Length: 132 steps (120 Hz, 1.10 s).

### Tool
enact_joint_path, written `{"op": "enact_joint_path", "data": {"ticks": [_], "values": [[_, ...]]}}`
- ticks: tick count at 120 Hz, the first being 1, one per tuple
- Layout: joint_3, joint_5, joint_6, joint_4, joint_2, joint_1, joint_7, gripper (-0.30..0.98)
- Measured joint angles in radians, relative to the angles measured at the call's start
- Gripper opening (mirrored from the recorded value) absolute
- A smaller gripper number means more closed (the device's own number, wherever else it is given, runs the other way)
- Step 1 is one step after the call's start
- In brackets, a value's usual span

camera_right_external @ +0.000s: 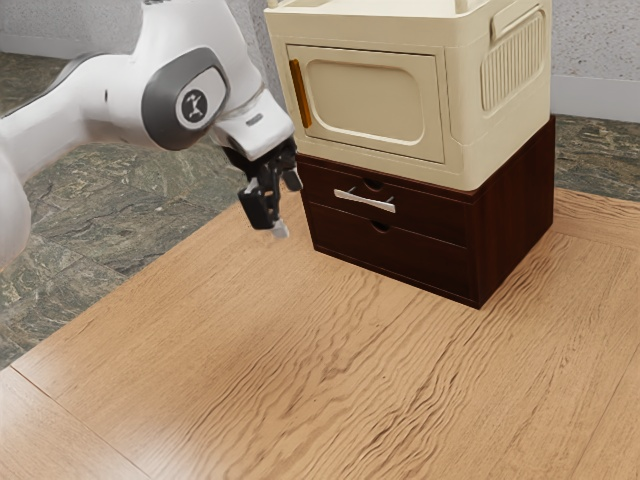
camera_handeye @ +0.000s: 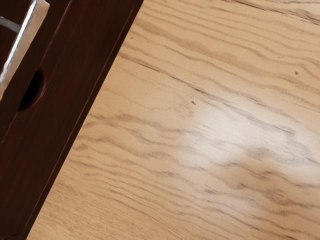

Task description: Pull the drawer handle with one arm to open the drawer

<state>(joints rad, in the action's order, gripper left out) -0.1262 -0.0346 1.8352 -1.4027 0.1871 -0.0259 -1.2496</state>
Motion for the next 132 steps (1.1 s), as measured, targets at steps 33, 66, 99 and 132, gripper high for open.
{"op": "enact_joint_path", "data": {"ticks": [33, 66, 99, 132], "values": [[0.014, -0.008, 0.174, 0.061, 0.096, 0.004, -0.244, 0.65], [0.025, -0.048, 0.252, 0.071, 0.141, 0.007, -0.404, 0.39], [0.027, -0.078, 0.294, 0.153, 0.229, 0.011, -0.516, 0.27], [0.027, -0.129, 0.329, 0.157, 0.273, 0.019, -0.598, 0.25]]}}
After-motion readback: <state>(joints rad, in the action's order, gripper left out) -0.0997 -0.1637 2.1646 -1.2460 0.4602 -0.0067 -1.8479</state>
